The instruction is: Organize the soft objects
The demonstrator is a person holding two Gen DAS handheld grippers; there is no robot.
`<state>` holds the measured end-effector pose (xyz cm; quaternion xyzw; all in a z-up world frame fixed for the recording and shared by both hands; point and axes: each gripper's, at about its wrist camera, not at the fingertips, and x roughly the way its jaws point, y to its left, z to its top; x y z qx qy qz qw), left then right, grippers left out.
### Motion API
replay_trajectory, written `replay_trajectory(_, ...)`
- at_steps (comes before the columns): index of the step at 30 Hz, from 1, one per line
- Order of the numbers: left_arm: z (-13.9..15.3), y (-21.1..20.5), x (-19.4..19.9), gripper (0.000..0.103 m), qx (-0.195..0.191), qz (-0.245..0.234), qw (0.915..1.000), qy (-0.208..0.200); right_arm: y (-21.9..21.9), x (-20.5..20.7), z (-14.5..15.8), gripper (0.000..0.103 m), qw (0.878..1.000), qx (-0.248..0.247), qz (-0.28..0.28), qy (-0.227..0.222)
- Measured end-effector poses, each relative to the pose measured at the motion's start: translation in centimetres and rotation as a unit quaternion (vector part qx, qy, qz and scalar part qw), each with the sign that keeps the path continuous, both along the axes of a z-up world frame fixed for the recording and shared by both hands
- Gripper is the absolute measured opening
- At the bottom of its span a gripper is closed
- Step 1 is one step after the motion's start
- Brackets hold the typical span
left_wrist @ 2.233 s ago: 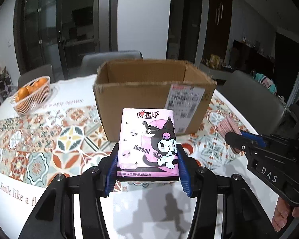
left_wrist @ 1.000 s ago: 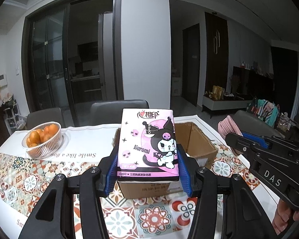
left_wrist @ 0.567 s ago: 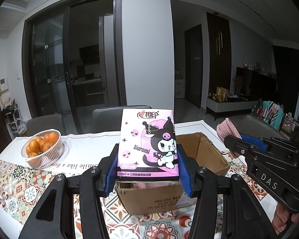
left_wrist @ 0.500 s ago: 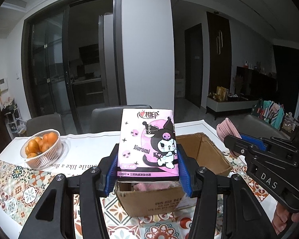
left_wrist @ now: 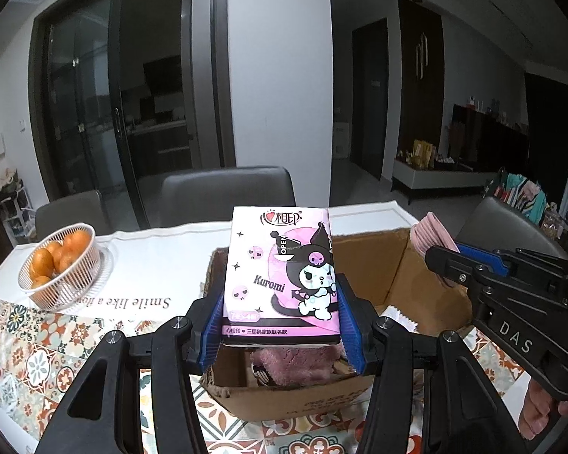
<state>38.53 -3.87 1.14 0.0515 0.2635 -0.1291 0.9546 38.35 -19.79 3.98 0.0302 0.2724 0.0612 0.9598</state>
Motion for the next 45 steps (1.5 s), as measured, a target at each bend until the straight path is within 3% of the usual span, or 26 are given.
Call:
replay_trajectory(9,-2.4,-1.1,2.3,0.052,0.016,-0.008,0.999,0.041,-0.3,2.7,-2.1,0.015,0.999,-0.002,0.001,0.033)
replay_trajectory(13,-2.6,-1.4,2.2,0.064,0.023,-0.004,0.999,0.037,-0.6,3.4,-3.1,0.018,0.999,0.006,0.006,0.052)
replay_trajectory(15,-2.6,-1.3,2.2,0.064,0.023,-0.001,0.999,0.037,-0.7,3.6,-3.4,0.034,0.998,0.011,0.008,0.057)
replay_trajectory(19,-2.4,-0.9,1.9,0.067,0.021,0.009,0.9991,0.036,-0.8,3.4,-3.5,0.038,0.998,0.01,0.008,0.057)
replay_trajectory(21,-2.3,-0.6,1.5,0.068,0.018,0.016,0.9991,0.035,-0.8,3.1,-3.4,0.045,0.999,0.007,0.006,0.053)
replay_trajectory(38,1.6,0.8,-6.2,0.087,0.021,0.059,0.9973,-0.037,-0.3,-5.1,0.0,0.046,1.0,0.0,-0.028,0.004)
replay_trajectory(45,3.2,1.2,-10.5,0.095,0.02,0.074,0.9948,-0.067,-0.4,-9.4,1.6,0.052,0.999,0.001,-0.043,-0.017)
